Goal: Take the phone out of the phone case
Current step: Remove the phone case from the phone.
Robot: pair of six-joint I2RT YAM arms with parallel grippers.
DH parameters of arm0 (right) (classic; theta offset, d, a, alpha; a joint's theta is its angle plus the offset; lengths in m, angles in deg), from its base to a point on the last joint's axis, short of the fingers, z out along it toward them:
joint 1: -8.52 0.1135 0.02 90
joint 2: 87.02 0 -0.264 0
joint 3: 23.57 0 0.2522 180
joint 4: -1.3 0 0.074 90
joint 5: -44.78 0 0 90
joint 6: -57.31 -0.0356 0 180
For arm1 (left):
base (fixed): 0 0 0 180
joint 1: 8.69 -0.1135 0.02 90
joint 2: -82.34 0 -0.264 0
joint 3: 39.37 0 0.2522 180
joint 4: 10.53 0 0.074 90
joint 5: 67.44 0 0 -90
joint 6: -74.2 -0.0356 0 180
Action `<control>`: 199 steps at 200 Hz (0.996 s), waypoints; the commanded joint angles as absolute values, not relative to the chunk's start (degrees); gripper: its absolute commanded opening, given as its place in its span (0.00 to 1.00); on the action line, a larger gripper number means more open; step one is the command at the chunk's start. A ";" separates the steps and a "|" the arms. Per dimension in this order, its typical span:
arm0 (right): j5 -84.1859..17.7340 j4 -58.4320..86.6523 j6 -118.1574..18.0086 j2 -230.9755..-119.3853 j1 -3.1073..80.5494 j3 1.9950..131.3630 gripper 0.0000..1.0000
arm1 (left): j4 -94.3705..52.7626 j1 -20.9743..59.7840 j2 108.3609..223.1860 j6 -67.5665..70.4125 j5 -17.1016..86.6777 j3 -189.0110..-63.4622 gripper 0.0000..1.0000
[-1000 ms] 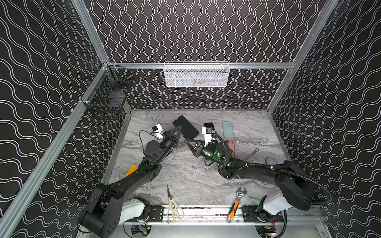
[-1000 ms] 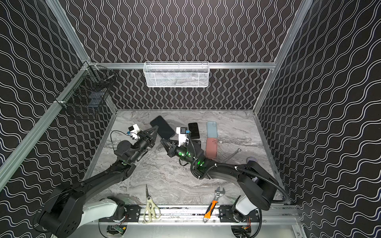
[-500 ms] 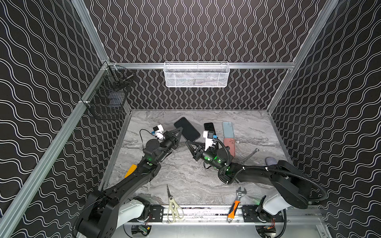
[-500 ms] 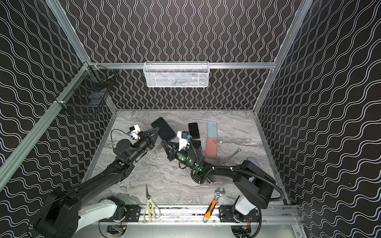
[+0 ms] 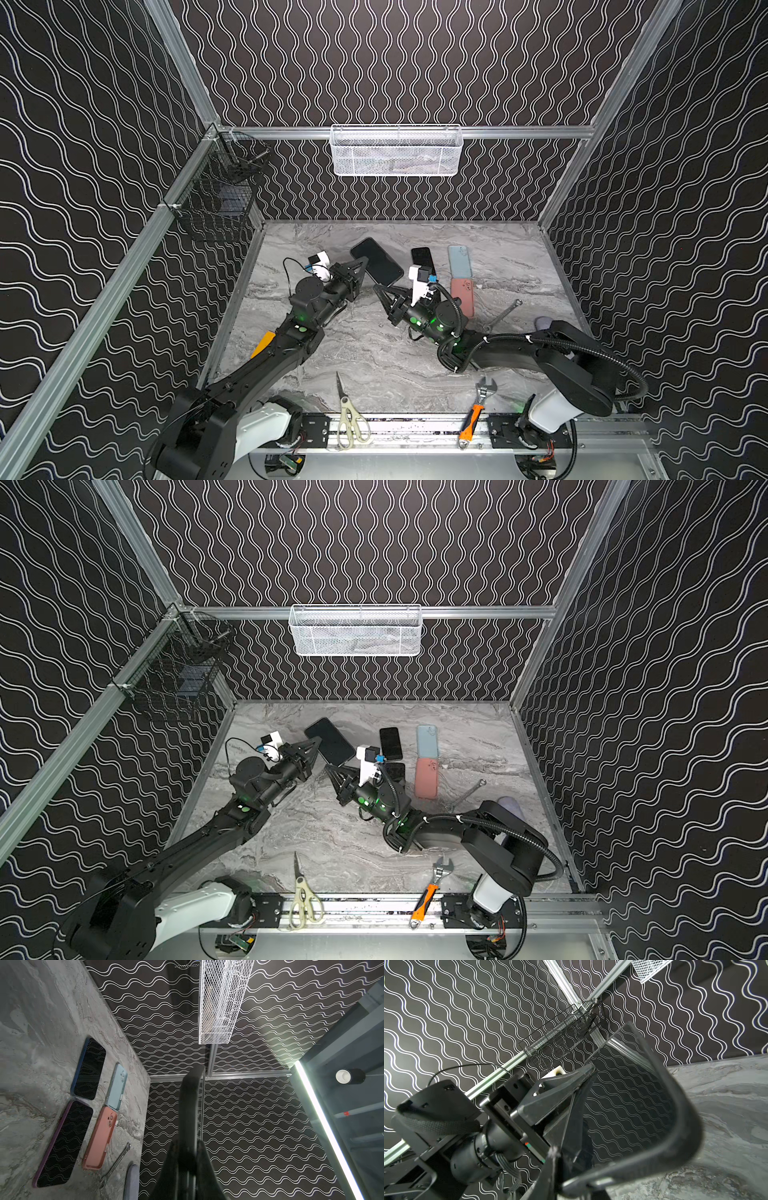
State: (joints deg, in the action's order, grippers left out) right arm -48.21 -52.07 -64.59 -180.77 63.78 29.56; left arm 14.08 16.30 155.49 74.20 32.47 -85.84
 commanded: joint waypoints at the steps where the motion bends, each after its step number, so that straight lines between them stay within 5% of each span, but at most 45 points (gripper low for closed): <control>1: -55.24 -35.15 -58.90 -182.20 63.71 28.60 0.18 | 27.26 16.73 154.66 77.89 35.29 -88.11 0.00; 199: -56.76 -38.19 -58.79 -183.24 63.89 25.61 0.24 | 27.00 17.09 155.47 77.18 36.05 -90.70 0.00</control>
State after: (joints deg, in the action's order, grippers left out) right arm -52.34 -55.85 -61.55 -181.82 64.07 26.68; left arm 8.84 16.87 156.43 73.28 33.37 -88.68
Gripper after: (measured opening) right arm 0.239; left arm 0.119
